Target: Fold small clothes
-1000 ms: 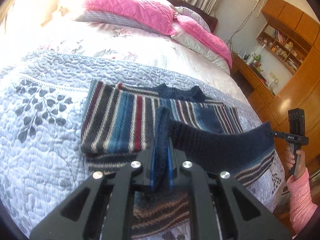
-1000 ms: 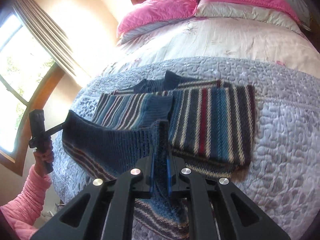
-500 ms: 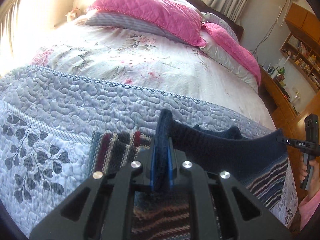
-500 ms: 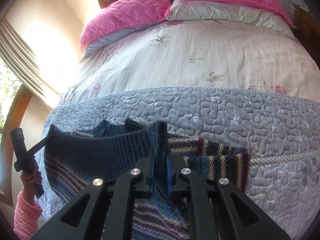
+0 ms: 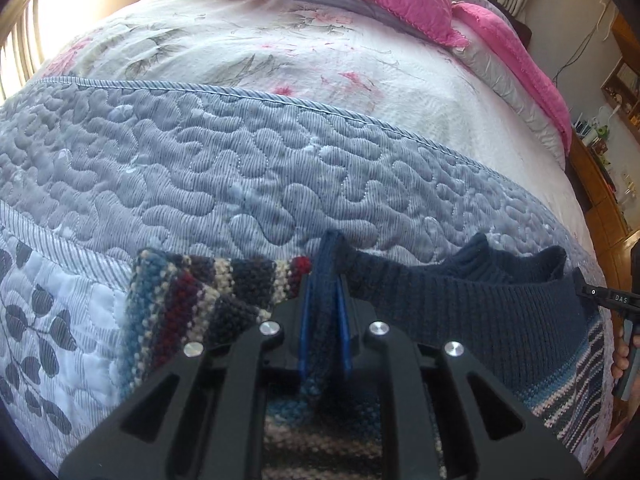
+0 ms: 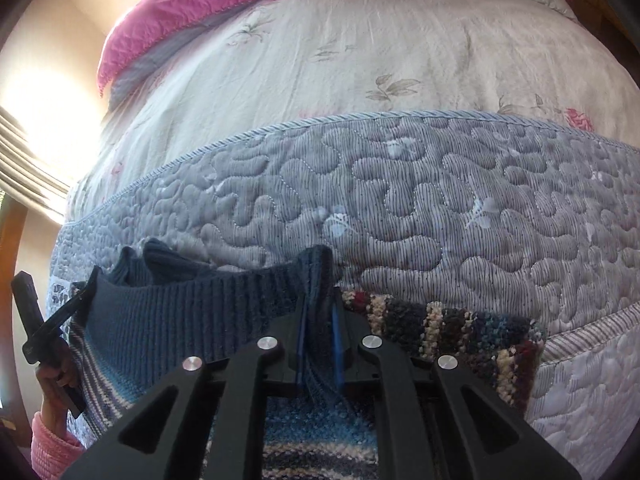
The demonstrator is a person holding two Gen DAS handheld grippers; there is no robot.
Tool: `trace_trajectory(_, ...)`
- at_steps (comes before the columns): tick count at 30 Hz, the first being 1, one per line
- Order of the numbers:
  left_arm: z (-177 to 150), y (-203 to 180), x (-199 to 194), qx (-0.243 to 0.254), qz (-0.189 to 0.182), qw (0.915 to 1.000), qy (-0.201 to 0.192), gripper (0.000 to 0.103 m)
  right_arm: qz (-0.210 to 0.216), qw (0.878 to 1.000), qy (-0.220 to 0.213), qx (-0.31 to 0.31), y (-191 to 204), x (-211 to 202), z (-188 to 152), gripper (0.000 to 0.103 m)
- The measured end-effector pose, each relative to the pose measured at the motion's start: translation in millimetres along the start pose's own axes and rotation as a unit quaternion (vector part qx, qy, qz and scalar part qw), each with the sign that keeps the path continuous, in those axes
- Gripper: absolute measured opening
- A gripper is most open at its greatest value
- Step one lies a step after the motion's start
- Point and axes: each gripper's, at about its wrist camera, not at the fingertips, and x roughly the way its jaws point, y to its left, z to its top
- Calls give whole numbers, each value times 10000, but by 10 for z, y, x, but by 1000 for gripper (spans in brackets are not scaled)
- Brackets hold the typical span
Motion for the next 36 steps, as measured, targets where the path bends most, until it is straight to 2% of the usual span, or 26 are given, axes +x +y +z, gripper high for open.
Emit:
trace_trajectory(3,-6,0,-36,13,8,10000,2,14,16,10000,-25,-11,14,-31,-24,13)
trace_trajectory(4,0,-1,-85,-5,9,10000,-14,19,55,10000,-43,-14,36,-95,-36,16)
trace_trajectory(5,2,0,-156,-29,26,10000,-53,23,79,9999,-64,-5,37,-180,-56,26)
trace_trajectory(6,-2,8,-263,-48,75,9998,-152,33,62,9999,-121,19,32,-281,-90,43)
trace_trajectory(7,-14,17,-393,-31,77,9995,-309,42,61,9997,-231,-9,29,-402,-136,50)
trace_trajectory(8,-28,22,-520,-12,21,9990,-456,44,59,9994,-299,-132,36,-514,-196,54)
trace_trajectory(11,-167,46,-922,-9,-44,9973,-735,44,107,9987,-215,-450,22,-792,-477,54)
trace_trajectory(14,-481,2,-1244,93,-133,9976,-667,47,296,9973,4,-670,-41,-1008,-888,54)
trace_trajectory(15,-600,-47,-1316,162,-79,9980,-611,48,214,9968,52,-768,-56,-1060,-1039,54)
trace_trajectory(17,-839,-118,-1456,268,-223,9977,-584,51,59,9956,109,-932,-86,-1138,-1298,54)
trace_trajectory(19,-1032,-199,-1539,338,-295,9976,-526,53,80,9959,190,-875,-172,-1171,-1504,54)
trace_trajectory(22,-1244,-343,-1503,464,-282,9982,-242,53,86,9963,305,-800,-273,-1117,-1684,54)
trace_trajectory(23,-1312,-386,-1481,545,-243,9980,-185,53,118,9964,368,-754,-298,-1085,-1736,50)
trace_trajectory(25,-1407,-437,-1432,617,-110,9980,-73,54,259,9961,497,-681,-318,-1032,-1829,35)
trace_trajectory(26,-1438,-444,-1403,600,-106,9981,-16,55,291,9960,530,-664,-314,-1020,-1858,23)
trace_trajectory(27,-1462,-437,-1373,554,-78,9984,20,57,374,9957,550,-646,-311,-1022,-1889,15)
trace_trajectory(32,-1528,-359,-1177,498,159,9983,245,57,493,9968,342,-528,-386,-1210,-1950,12)
trace_trajectory(36,-1571,-253,-1014,474,215,9978,402,58,297,9964,713,-343,-581,-1011,-2042,12)
